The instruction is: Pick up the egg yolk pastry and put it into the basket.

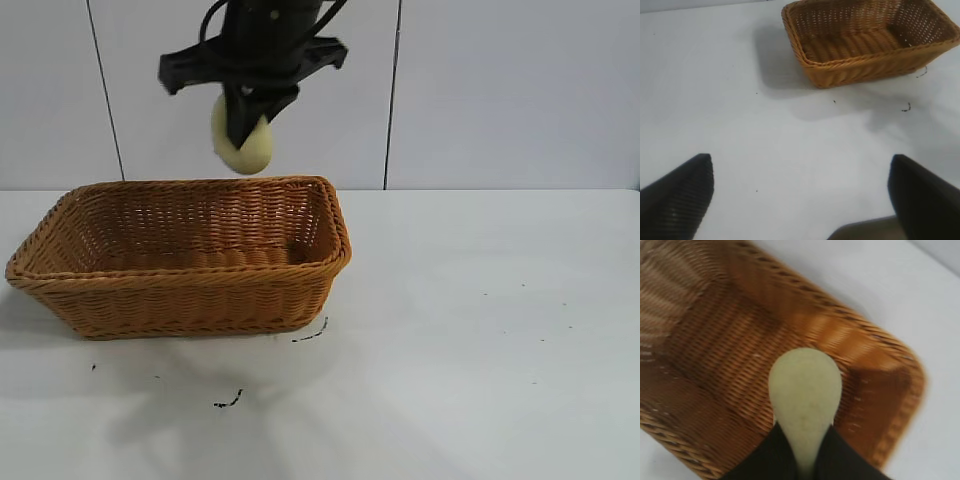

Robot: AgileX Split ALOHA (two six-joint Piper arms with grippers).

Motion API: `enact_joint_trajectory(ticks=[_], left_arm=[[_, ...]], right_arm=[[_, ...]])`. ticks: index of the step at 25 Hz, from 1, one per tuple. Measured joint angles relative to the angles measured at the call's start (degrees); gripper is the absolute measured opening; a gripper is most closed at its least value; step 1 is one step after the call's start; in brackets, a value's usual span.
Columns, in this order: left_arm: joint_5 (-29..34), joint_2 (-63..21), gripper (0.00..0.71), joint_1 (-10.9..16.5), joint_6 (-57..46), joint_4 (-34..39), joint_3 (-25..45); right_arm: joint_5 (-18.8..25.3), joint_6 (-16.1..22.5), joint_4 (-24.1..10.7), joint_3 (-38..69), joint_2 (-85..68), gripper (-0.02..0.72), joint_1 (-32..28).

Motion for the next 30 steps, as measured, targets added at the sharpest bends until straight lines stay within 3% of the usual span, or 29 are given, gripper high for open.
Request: enact_joint_trajectory(ticks=[2, 4, 6, 8, 11, 17, 23, 26, 30], left_arm=[[0.00, 0.00, 0.695, 0.00, 0.00, 0.00, 0.00], [0.00, 0.00, 0.695, 0.00, 0.00, 0.00, 0.00], [0.00, 0.00, 0.695, 0.00, 0.00, 0.00, 0.00], [0.00, 0.00, 0.695, 0.00, 0.00, 0.00, 0.00], [0.00, 0.00, 0.695, 0.00, 0.00, 0.00, 0.00], [0.00, 0.00, 0.695, 0.00, 0.00, 0.00, 0.00], [0.00, 0.00, 0.695, 0.00, 0.00, 0.00, 0.00], [0.00, 0.00, 0.695, 0.00, 0.00, 0.00, 0.00], [0.00, 0.00, 0.695, 0.00, 0.00, 0.00, 0.00]], right_arm=[[-0.37, 0.00, -0.15, 0.06, 1.32, 0.018, 0.00], [-0.43, 0.00, 0.11, 0.17, 1.81, 0.106, 0.00], [-0.43, 0.00, 0.26, 0.17, 1.76, 0.281, 0.00], [-0.63, 0.00, -0.08, 0.17, 1.21, 0.512, 0.00], [-0.52, 0.10, -1.73, 0.17, -0.54, 0.649, 0.00], [2.45, 0.92, -5.62, -0.03, -6.19, 0.689, -2.87], [7.46, 0.92, -6.44, -0.09, -6.85, 0.689, -15.23], [9.10, 0.64, -5.91, -0.09, -6.85, 0.689, -22.10], [11.21, 0.64, -2.38, -0.09, -6.85, 0.689, -30.52]])
